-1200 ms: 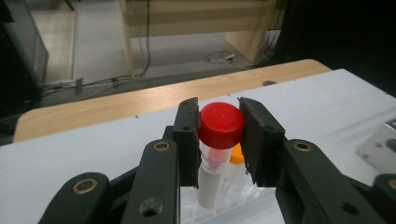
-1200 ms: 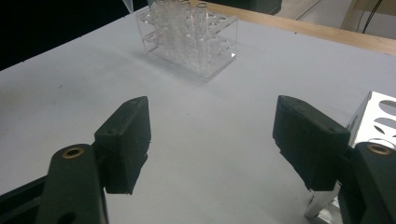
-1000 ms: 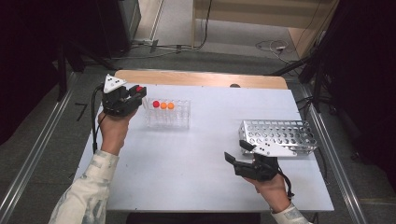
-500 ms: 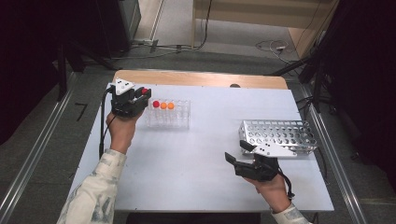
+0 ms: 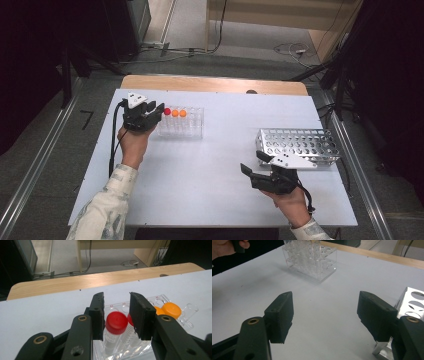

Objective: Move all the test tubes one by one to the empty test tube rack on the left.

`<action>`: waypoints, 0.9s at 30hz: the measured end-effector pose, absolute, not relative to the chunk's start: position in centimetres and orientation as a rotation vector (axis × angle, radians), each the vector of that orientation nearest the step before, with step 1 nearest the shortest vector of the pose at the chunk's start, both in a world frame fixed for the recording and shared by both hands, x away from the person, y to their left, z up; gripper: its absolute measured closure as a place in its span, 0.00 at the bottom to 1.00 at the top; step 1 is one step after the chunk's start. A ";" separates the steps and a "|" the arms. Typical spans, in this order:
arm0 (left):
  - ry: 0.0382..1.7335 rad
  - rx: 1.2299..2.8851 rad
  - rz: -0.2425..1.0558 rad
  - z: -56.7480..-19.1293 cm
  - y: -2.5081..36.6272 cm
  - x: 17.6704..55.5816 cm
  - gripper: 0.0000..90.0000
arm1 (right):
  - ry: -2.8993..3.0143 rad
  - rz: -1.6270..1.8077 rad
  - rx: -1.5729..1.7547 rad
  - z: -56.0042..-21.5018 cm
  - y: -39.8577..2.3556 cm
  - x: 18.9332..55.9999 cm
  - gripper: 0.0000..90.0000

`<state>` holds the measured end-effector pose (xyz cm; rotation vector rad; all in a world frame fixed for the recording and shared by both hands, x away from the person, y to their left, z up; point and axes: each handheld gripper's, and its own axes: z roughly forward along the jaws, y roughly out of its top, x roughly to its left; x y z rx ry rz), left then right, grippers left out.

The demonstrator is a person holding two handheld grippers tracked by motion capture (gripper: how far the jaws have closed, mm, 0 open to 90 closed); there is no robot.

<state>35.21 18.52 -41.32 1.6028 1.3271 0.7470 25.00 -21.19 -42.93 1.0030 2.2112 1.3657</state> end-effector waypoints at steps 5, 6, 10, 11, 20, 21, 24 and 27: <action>1.326 1.594 0.743 -41.2 18.6 34.9 0.67 | 2.209 1.365 1.009 -43.0 -21.2 25.0 0.31; 1.324 1.589 0.741 -41.2 18.6 34.8 0.66 | 2.206 1.363 1.006 -43.0 -21.3 25.1 0.31; 1.322 1.575 0.732 -41.1 18.5 34.2 0.57 | 2.201 1.359 1.013 -43.0 -21.4 25.2 0.31; 1.324 1.573 0.734 -41.1 18.5 33.9 0.54 | 2.200 1.358 1.013 -43.0 -21.4 25.2 0.31; 1.296 1.575 0.719 -41.3 18.0 30.4 0.29 | 2.165 1.337 1.051 -43.2 -22.3 25.4 0.31; 1.289 1.585 0.710 -41.5 17.9 30.0 0.28 | 2.160 1.333 1.056 -43.2 -22.4 25.4 0.31; 1.273 1.617 0.688 -42.0 17.6 28.9 0.27 | 2.143 1.318 1.062 -43.3 -22.8 25.4 0.31; 1.258 1.638 0.690 -42.3 17.6 27.7 0.27 | 2.118 1.308 1.082 -43.3 -23.7 25.5 0.31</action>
